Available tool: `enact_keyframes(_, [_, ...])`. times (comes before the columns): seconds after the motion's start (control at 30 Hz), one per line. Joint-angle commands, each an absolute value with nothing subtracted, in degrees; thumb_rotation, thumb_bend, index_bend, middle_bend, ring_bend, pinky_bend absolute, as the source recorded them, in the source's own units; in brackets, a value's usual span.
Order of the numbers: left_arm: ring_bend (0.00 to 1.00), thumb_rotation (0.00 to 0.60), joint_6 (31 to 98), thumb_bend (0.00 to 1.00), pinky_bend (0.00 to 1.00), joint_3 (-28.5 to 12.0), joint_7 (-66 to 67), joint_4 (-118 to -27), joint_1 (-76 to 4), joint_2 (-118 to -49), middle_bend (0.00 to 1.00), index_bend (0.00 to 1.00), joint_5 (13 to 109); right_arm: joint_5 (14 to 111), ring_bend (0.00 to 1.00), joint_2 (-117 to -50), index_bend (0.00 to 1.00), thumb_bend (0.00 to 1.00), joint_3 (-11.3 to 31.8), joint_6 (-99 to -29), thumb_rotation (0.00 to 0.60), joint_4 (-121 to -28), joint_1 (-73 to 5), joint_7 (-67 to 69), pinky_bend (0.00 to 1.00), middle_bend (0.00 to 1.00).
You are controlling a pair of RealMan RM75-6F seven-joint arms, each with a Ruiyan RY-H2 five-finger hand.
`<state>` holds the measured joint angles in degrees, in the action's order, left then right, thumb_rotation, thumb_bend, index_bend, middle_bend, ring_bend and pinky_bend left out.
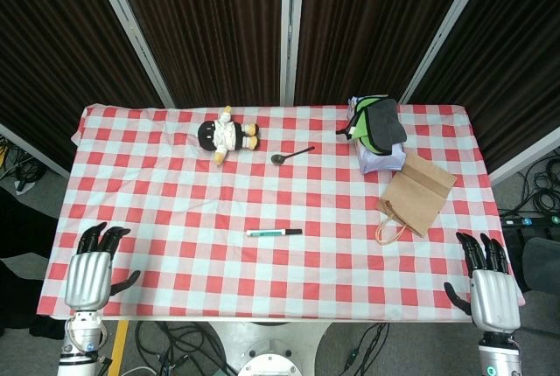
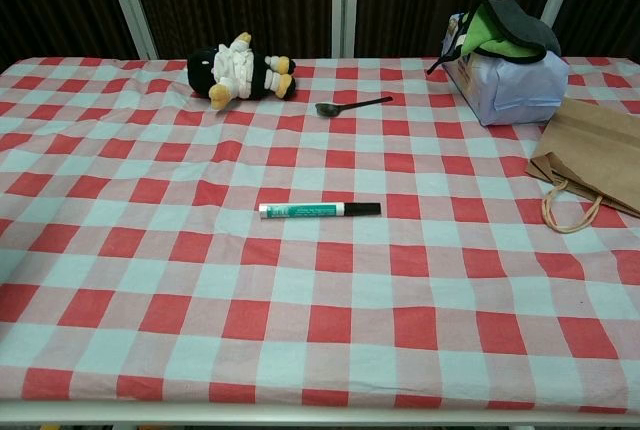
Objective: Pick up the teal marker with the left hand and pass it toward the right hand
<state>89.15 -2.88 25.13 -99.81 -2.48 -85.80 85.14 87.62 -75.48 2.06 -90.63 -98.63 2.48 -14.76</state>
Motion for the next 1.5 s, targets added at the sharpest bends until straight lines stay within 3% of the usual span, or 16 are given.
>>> enact_keyframes(0.03, [0.11,0.6,89.12,0.12,0.14,-2.74,25.21,-99.9,-2.47,-85.74,0.23,0.25,85.13,87.57,0.0,-75.45,0.1,0.11,2.04,-90.43,0.6,-98.72,2.39,-14.9,0.0,0.13])
enact_keyframes(0.8, [0.11,0.6,82.35,0.12,0.21,-4.86,33.13,-105.36,-7.79,-86.18,0.23,0.25,81.57,88.18,0.0,-72.99,0.09,0.11,3.6,-89.8,0.6,-102.46,0.54,-18.31,0.0,0.12])
enact_keyframes(1.03, [0.14,0.6,75.69,0.12,0.24,-9.42,40.11,-107.05,-14.82,-89.15,0.24,0.25,77.77,87.09,0.0,-73.75,0.09,0.11,3.97,-88.99,0.6,-103.03,-0.08,-20.39,0.0,0.11])
enact_keyframes(1.2, [0.16,0.6,70.47,0.12,0.27,-13.92,46.45,-108.29,-21.03,-92.57,0.24,0.25,70.08,86.8,0.0,-73.78,0.08,0.11,4.25,-88.94,0.6,-103.2,-0.37,-21.19,0.0,0.11])
enact_keyframes(1.33, [0.24,0.6,68.27,0.12,0.35,-17.29,53.65,-107.1,-27.24,-97.59,0.27,0.25,62.72,86.91,0.0,-73.8,0.08,0.11,4.41,-89.21,0.6,-103.58,-0.51,-21.79,0.0,0.11])
enact_keyframes(1.5, [0.4,0.6,67.99,0.12,0.53,-19.81,57.77,-102.98,-33.3,-104.29,0.41,0.29,56.08,86.77,0.0,-73.9,0.08,0.11,4.38,-89.09,0.6,-103.58,-0.68,-21.86,0.0,0.11])
